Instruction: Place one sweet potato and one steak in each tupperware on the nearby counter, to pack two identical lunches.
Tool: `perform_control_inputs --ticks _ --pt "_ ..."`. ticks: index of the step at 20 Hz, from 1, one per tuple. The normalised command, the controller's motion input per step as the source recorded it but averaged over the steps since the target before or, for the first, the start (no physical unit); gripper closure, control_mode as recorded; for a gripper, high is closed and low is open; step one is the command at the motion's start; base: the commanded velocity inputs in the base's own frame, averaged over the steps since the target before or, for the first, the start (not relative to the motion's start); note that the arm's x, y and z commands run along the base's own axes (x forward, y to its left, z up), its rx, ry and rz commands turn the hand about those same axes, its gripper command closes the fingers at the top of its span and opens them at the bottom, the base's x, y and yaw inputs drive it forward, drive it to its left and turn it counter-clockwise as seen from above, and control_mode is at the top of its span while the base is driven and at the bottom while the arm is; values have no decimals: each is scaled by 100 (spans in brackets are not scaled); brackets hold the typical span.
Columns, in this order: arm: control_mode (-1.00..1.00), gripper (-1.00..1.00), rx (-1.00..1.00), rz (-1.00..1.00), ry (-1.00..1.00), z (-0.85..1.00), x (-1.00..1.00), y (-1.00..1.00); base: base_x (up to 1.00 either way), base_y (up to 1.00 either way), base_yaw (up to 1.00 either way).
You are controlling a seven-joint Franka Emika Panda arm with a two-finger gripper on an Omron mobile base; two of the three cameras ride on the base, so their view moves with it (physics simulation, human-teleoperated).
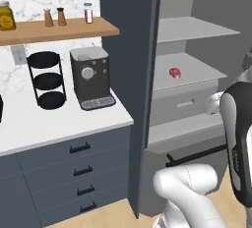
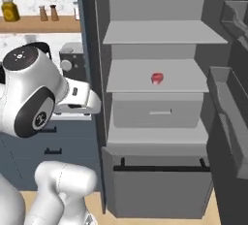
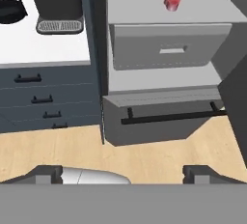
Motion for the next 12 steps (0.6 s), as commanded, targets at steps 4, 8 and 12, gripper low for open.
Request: perform_control_inputs --ticks 4,8,12 --pt "100 -100 0 0 0 0 0 0 70 -61 13" --pt "100 -100 0 0 0 0 0 0 20 -100 27" --pt "100 -100 0 0 0 0 0 0 48 -55 23"
